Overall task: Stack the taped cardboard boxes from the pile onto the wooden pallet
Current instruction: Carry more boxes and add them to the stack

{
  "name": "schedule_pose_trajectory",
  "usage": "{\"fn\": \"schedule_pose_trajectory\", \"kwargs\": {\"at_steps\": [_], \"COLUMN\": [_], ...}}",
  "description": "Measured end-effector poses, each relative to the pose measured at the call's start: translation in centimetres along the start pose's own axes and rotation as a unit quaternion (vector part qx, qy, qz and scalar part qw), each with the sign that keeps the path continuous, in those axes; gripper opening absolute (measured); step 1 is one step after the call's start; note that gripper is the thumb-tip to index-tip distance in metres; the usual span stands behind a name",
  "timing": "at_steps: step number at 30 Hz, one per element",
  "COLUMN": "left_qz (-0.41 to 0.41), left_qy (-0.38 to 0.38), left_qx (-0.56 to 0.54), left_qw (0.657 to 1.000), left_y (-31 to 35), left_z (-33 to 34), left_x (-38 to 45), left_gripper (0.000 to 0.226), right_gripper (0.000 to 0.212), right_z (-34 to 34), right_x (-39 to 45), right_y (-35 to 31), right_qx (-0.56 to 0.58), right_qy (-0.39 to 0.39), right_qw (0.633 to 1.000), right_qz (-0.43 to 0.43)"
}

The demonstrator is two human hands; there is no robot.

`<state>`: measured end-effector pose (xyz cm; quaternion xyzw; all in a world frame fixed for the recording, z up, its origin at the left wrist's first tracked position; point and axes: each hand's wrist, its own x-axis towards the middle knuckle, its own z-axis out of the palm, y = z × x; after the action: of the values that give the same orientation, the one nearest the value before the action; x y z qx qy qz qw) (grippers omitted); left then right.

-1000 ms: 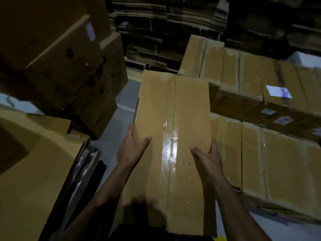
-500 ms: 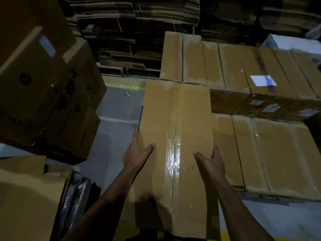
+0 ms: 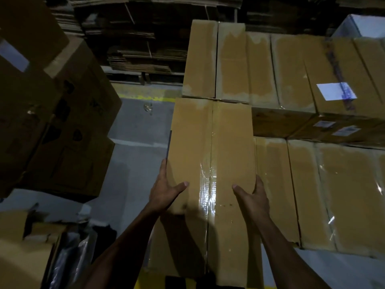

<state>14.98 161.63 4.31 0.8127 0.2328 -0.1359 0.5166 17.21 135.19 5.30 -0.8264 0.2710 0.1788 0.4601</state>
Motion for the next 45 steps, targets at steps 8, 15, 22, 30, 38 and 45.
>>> {"fn": "schedule_pose_trajectory", "kwargs": {"at_steps": [8,15,22,30,38,45], "left_qz": [-0.024,-0.008,-0.011,-0.009,0.004,0.005], "left_qy": [-0.018,-0.025,-0.026,-0.019,0.006,0.014], "left_qx": [-0.017,-0.042,-0.056,-0.058,0.012,0.194], "left_qw": [0.999,0.999,0.998,0.998,1.000,0.981], "left_y": [-0.1,0.1,-0.4,-0.3,-2.3,-3.3], "left_z": [1.2,2.0,2.6,2.9,2.8,3.6], "left_x": [3.8,5.3,5.7,5.8,5.9,-1.3], "left_gripper": [0.123,0.121,0.120,0.113,0.105,0.088], "right_gripper": [0.093,0.090,0.087,0.089,0.107,0.085], "right_z": [0.8,1.0,1.2,1.9,1.5,0.8], "right_x": [3.8,5.3,6.1,6.5,5.9,-2.0], "right_y": [0.0,0.1,0.5,1.4,1.8,4.7], "right_qx": [0.004,0.013,0.006,0.017,-0.015,-0.206], "right_qy": [-0.006,-0.004,-0.003,-0.003,-0.020,-0.036], "right_qw": [1.000,1.000,1.000,1.000,1.000,0.976], "right_qz": [0.006,0.005,0.006,0.001,-0.011,-0.062]}}
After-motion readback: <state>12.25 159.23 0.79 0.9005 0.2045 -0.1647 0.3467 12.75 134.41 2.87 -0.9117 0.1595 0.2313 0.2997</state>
